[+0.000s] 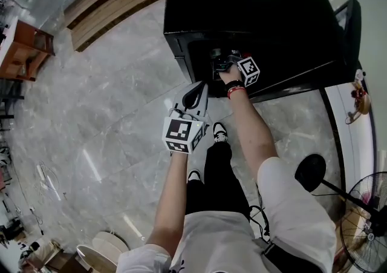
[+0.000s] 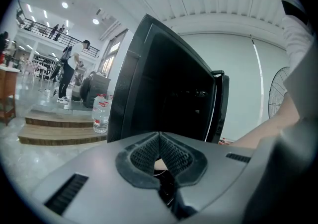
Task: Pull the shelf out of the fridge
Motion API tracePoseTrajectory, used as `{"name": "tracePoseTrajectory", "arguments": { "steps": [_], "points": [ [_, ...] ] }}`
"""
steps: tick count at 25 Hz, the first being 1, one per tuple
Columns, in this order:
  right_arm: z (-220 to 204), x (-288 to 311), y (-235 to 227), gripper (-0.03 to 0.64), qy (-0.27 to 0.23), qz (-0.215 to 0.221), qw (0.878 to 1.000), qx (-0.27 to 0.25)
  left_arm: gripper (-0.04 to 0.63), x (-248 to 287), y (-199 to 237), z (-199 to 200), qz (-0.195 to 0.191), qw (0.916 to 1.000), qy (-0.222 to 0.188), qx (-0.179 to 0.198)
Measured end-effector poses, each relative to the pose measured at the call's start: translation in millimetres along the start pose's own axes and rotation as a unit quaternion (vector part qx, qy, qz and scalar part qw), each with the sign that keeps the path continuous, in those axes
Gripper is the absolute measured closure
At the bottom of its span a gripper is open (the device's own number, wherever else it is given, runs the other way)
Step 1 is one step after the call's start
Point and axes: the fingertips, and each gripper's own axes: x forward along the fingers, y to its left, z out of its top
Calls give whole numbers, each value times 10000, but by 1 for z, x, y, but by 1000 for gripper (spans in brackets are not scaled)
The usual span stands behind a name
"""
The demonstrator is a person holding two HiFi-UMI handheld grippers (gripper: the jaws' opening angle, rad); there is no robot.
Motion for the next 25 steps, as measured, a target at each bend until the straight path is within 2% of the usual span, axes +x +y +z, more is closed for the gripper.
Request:
{"name": "tracePoseTrajectory", "arguments": {
  "steps": [3, 5, 6, 9, 12, 14, 25],
  "points": [
    [3, 1, -8, 321, -255, -138, 9996, -62, 577, 1, 4, -3, 21, 10000, 1, -50],
    [4, 0, -12, 478, -311, -256, 9992, 17, 577, 1, 4, -5, 34, 10000, 16, -72],
    [5, 0, -11, 529, -339, -263, 9991, 41, 577, 0, 5, -5, 50, 9999, 19, -98],
    [4, 0, -7, 543, -295, -86, 9995, 36, 577, -2, 8, -5, 134, 9994, -47, -330],
    [4, -2, -6, 560, -284, -97, 9995, 24, 577, -3, 9, 0, 176, 9983, -193, -524],
    [4, -3, -5, 581, -303, -113, 9995, 15, 577, -2, 6, 2, 151, 9983, -206, -515],
    [5, -4, -8, 584, -266, -110, 9996, -4, 577, -10, 6, -7, 286, 9983, -85, -507]
  ]
}}
